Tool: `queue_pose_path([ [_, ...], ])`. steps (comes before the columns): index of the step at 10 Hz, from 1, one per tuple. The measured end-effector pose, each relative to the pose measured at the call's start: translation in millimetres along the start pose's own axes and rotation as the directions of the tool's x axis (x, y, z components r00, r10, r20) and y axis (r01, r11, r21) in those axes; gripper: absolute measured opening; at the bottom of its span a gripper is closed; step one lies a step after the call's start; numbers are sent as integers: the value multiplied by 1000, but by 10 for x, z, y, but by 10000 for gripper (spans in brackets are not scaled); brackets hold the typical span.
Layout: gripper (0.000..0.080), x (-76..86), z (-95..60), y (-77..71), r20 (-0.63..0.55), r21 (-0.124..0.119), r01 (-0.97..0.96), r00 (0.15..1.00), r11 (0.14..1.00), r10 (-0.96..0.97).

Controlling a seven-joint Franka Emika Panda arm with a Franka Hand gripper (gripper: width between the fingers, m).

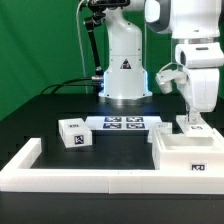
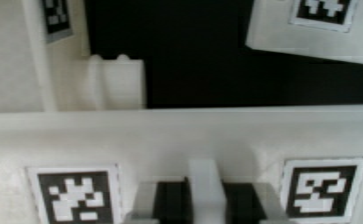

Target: Assemble cabinet

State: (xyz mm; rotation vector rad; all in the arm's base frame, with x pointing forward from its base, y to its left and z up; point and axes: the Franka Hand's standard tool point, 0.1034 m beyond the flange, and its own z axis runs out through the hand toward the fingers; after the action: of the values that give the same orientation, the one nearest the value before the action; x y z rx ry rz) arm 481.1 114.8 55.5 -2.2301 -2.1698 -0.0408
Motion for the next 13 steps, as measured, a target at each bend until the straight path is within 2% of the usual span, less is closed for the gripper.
queue_pose_path([
  [3,71,11,-8,81,-8,-15,-44,999,999,44],
  [8,71,8,-11,93,-8,-16,-45,999,999,45],
  [11,71,0,-25,345,-6,-14,-68,998,998,68],
  [13,71,-7,-27,436,-4,-11,-75,997,997,75],
])
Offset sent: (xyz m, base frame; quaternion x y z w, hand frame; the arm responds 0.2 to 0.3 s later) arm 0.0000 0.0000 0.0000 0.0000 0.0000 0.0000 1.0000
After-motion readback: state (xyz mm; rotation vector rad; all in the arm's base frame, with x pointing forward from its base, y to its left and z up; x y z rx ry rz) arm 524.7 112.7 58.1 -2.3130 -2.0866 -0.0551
